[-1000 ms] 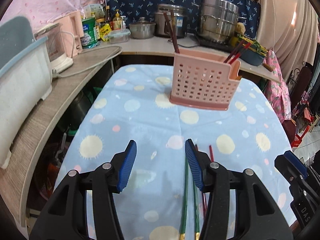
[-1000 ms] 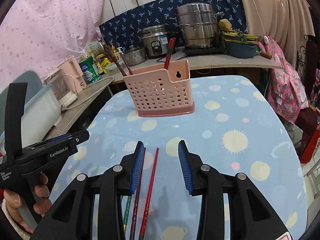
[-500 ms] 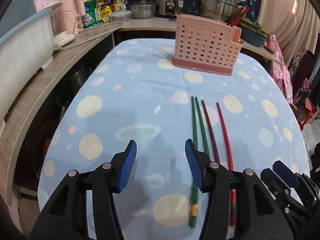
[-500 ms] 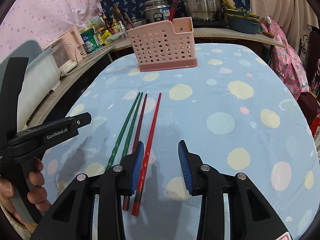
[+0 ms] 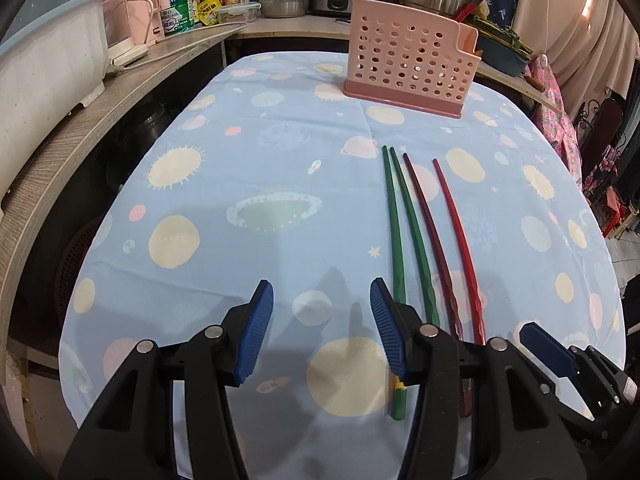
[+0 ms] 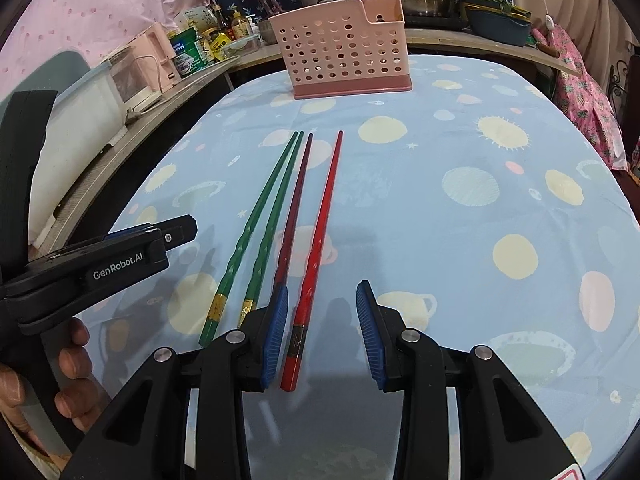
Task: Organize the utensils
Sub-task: 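Move both open tools down toward the remaining green and red chopsticks, then close right tool on the red chopstick while left tool closes on a green chopstick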
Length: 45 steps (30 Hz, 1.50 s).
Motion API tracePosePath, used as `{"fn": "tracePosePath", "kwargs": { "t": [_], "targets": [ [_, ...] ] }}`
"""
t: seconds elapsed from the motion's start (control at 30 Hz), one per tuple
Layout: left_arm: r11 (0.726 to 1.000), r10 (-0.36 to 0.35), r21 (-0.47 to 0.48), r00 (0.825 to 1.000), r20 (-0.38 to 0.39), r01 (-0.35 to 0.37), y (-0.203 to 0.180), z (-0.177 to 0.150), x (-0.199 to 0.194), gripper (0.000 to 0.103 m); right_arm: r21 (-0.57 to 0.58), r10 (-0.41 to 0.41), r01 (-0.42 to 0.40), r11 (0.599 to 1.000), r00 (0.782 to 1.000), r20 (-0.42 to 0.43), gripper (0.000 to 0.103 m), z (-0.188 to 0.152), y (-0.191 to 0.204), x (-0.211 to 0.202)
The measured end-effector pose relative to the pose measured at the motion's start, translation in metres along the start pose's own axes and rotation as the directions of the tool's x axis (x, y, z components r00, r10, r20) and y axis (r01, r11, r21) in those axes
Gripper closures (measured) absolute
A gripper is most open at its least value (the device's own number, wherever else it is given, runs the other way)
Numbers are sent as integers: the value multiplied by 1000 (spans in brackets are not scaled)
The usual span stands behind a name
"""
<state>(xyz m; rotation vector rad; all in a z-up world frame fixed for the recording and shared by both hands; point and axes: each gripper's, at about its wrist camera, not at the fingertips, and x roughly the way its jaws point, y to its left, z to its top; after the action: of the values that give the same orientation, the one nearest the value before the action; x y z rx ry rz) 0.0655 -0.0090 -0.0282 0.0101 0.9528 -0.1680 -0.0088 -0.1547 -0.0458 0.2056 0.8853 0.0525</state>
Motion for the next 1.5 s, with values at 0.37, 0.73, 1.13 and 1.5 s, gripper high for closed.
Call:
{"fn": "tracePosePath", "kwargs": {
  "t": [0.37, 0.73, 1.13, 1.5],
  "targets": [
    [1000, 0, -2, 1000, -14, 0, 2, -7, 3, 55, -37, -16, 15, 999, 1000, -24, 82, -12, 9, 8],
    [1000, -3, 12, 1000, -28, 4, -2, -16, 3, 49, -13, -27, 27, 1000, 1000, -14, 95, -13, -2, 7],
    [999, -25, 38, 998, -61, 27, -14, -28, 4, 48, 40, -56, 56, 998, 998, 5, 96, -15, -23, -1],
    [997, -40, 61, 997, -60, 44, -24, -36, 1, 48, 46, -57, 56, 997, 998, 4, 95, -15, -27, -1]
  ]
}}
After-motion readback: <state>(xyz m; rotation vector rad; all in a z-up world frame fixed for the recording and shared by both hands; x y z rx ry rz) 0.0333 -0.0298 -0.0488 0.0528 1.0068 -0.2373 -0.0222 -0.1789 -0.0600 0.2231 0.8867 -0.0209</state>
